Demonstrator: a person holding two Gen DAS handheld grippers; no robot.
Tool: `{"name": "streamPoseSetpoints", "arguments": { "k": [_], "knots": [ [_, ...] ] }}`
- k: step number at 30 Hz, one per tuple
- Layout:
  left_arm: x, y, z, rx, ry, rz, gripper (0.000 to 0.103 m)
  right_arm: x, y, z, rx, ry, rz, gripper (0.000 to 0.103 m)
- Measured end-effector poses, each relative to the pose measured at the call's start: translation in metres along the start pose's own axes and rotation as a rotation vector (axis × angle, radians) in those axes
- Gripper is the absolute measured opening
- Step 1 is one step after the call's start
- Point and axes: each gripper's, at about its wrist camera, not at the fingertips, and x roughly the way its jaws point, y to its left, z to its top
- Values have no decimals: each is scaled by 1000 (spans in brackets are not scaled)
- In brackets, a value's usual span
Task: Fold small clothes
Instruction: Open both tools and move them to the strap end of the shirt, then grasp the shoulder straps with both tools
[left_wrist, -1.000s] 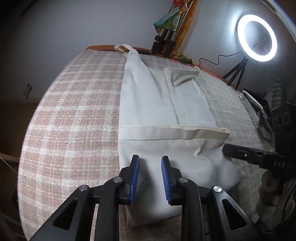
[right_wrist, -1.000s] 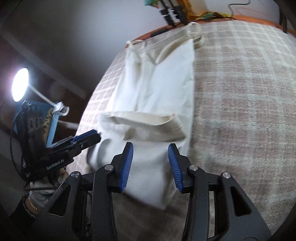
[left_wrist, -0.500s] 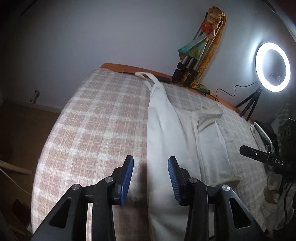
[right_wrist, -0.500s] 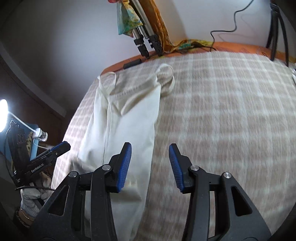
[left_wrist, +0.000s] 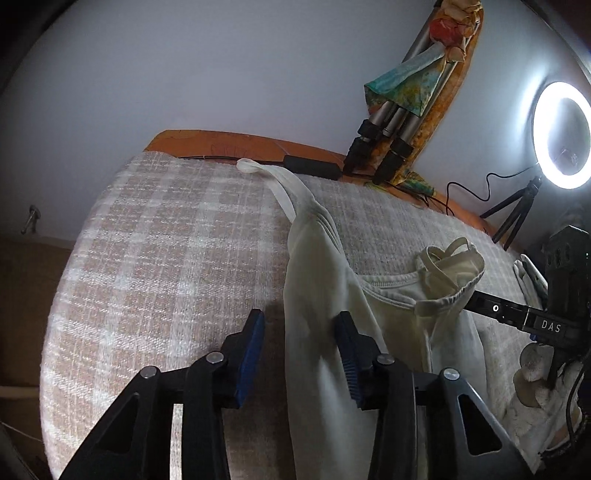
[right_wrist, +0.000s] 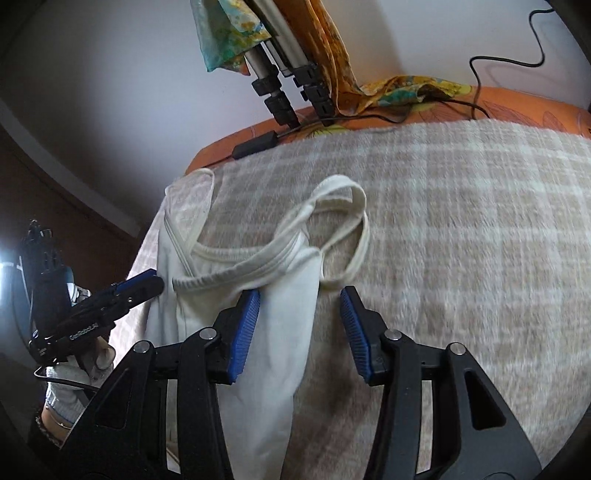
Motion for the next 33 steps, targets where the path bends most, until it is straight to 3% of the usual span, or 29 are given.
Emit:
{"name": "streamPoseSetpoints", "arguments": {
  "k": [2,4,5,10,12,14,16,18,19,22,23,26,27,33],
  "knots": [
    [5,1,3,-4,-4,-1,33,3,-1,4,-10,2,0,46],
    [8,-1,4,10,-18,65,28,6,-2,7,-11,-1,-6,26],
    [10,-1,3,10,-25,96,24,8,-3,8,-9,4,-6,10],
    [13,6,2,-21,-49,99,18,8,-3,8,-8,-18,-66,8],
    [9,7,2,-15,-43,86,24,6,2,7,-43,-26,-79,9],
    [7,9,5,-23,-53,52,42,5,-1,8,-37,-14,-56,10],
    [4,12,7,-40,-59,27,46,4,-9,12,2,-8,-20,16],
    [8,11,12,-43,-49,19,47,1,-16,13,34,-21,17,33],
    [11,9,14,-38,-45,19,46,1,-19,14,46,-26,24,33],
    [23,2,20,-19,-18,18,42,5,-21,15,55,-15,45,33],
    [24,0,23,-10,-24,26,33,8,-20,15,50,-9,46,32],
    [31,-3,29,-15,-8,33,6,15,-14,16,19,-1,8,12],
    [32,-3,30,-22,-5,27,2,17,-13,17,15,5,2,10],
    [10,-2,29,-64,-41,-14,1,1,2,18,-18,-36,-6,7]
  ]
}}
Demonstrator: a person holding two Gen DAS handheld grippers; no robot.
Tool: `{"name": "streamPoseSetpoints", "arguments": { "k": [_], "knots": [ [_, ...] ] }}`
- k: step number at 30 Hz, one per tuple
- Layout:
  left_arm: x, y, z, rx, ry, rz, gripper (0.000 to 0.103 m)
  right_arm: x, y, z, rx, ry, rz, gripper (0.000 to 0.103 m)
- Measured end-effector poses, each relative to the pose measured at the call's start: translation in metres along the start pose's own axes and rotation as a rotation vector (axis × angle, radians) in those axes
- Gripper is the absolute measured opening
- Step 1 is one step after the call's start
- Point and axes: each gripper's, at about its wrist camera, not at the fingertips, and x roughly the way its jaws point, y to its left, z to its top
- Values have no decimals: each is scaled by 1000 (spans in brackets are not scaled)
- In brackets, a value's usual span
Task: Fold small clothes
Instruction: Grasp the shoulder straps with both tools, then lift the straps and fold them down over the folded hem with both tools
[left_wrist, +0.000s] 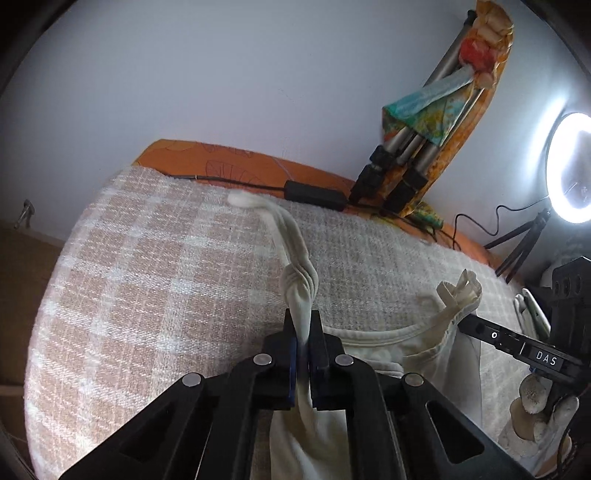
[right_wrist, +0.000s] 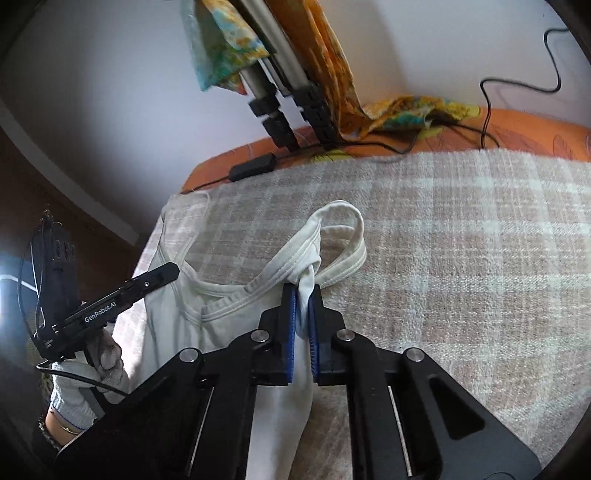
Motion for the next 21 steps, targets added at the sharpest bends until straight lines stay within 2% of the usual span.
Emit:
{"name": "streamPoseSetpoints", "arguments": {
  "k": [7,12,21],
  "knots": [
    [-49,-13,-8,21,-52,-16,1,-40,19,-4,-27,-59,53,7],
    [-89,-23,-22,28,-84,-19,1,-73,36,-19,-48,-82,77,7],
    [-164,-43,-83,58,-106,8,1,-134,63,-79,-79,-83,109,7]
  ]
}}
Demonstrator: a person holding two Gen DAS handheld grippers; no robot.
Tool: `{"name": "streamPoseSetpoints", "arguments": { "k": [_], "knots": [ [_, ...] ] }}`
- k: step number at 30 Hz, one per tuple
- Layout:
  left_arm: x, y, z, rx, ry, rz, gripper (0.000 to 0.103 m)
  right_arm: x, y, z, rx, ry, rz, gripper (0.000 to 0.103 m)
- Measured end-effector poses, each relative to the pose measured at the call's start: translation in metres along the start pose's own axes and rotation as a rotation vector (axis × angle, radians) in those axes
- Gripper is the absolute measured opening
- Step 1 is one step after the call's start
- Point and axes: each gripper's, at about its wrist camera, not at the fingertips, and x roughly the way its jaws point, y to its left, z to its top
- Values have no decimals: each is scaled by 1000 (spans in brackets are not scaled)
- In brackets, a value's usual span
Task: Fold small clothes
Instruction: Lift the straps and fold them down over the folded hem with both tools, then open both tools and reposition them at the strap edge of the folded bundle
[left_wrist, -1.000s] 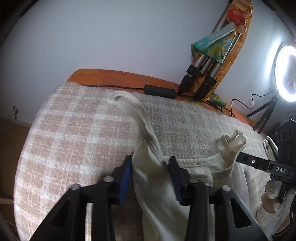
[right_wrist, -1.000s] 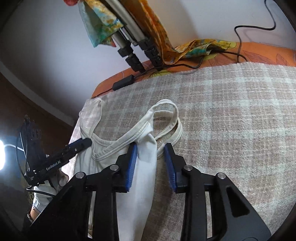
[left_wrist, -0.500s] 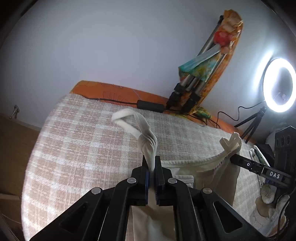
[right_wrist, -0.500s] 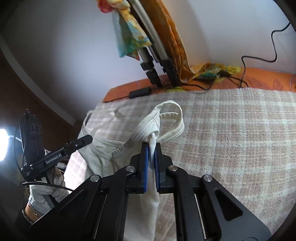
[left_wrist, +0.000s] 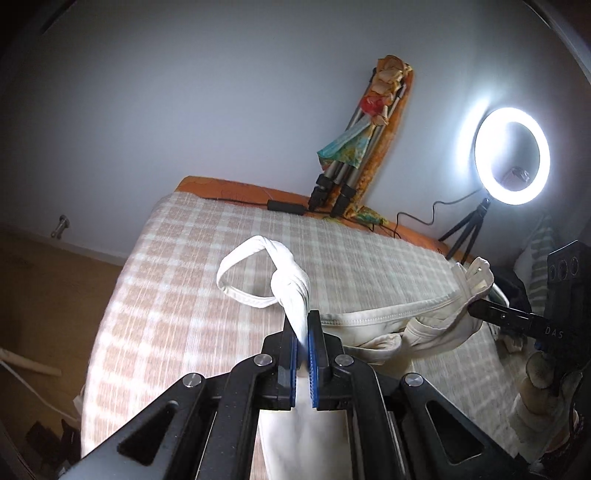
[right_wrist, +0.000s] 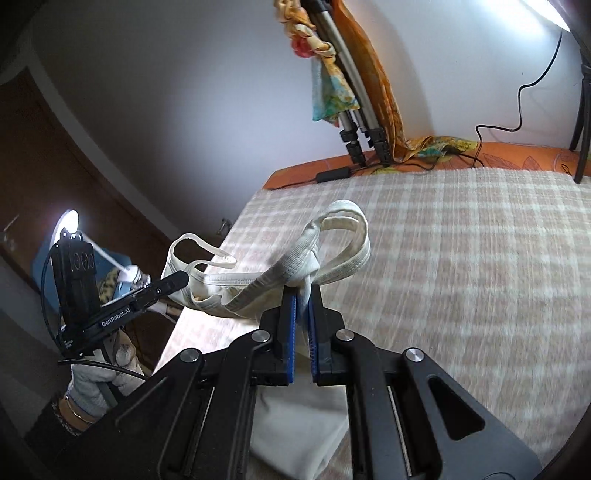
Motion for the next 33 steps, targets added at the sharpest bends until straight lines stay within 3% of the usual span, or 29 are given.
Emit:
{"name": "streamPoseSetpoints", "arguments": {
  "k": [5,15,18,22,27,33],
  "knots": [
    [-22,-3,-39,-33,24,25,1,-16,15,-43,-22,28,-21,7],
    [-27,-7,-105,-44,106,99,2,-23,25,-109,-79,74,-116,7],
    [-33,-4,-120,-48,148,106,16,-27,26,-121,-91,113,-130,7],
    [-61,-7,-134,-41,172,72,18,-45,31,-135,-123,165,-134,7],
    [-93,-23,-111,6,73,56,25,-74,50,-136,-171,98,-74,7],
    [-50,-33,-63,14,110,67,27,-43,58,-105,-137,81,-79,7]
  ]
}}
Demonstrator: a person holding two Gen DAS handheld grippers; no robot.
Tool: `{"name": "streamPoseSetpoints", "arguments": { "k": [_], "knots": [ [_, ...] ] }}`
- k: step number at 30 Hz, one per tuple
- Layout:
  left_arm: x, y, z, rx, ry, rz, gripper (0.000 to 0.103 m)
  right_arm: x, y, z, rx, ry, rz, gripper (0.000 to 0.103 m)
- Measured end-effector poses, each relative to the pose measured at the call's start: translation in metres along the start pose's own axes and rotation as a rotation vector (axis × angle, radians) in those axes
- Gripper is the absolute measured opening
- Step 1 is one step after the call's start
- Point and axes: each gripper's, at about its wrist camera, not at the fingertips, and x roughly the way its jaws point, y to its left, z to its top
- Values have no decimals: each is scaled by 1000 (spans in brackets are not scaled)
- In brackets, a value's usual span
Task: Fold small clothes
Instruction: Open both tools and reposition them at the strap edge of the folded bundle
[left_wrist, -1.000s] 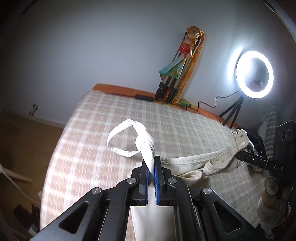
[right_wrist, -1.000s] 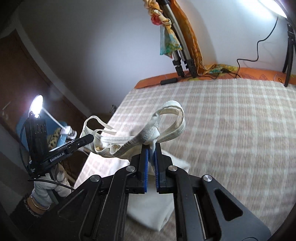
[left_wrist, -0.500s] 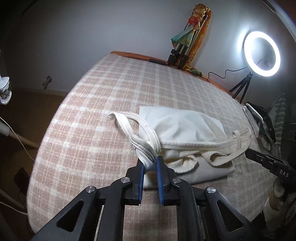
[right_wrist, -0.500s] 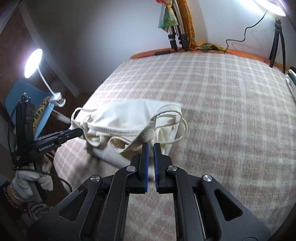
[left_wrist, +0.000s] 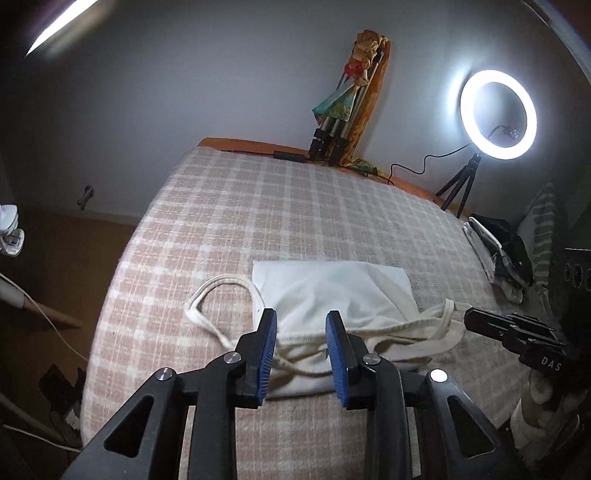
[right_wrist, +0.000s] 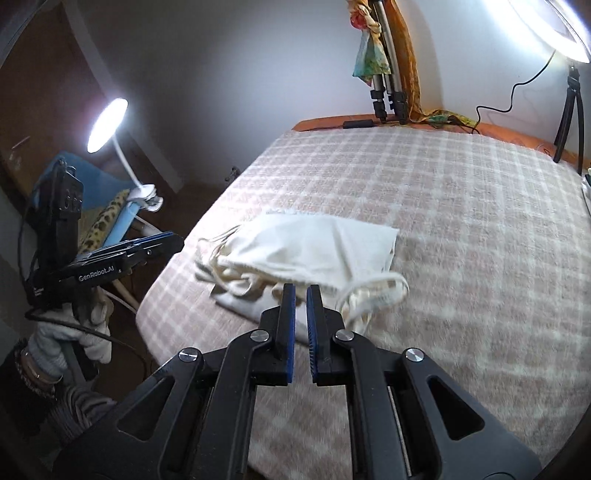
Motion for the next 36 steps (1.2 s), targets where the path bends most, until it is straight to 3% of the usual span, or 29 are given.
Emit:
{"name": "streamPoseSetpoints", "arguments": {
  "k": [8,17,24,27,28,30,33,35,36],
  "knots": [
    [63,3,13,-29,159,32,24,57,-10,14,73,111,-61,7],
    [42,16,-65,4,252,36,22,53,-18,-24,-2,218,-54,7],
    [12,16,-86,14,204,50,22,32,-17,-50,-84,252,-136,7],
    [-3,11,-76,-1,125,31,25,15,-22,-45,-45,195,-89,8],
    [-6,9,-74,-4,103,26,26,11,-25,-41,-24,171,-82,11],
    [-5,3,-62,-7,80,14,26,4,-34,-32,34,118,-86,27],
    [4,-7,-48,9,59,22,26,2,-51,-20,137,57,-31,39],
    [9,-11,-43,0,47,0,29,9,-62,-14,188,34,-37,50],
    [12,-13,-41,-10,45,-16,30,14,-66,-10,205,32,-40,51]
  ]
}}
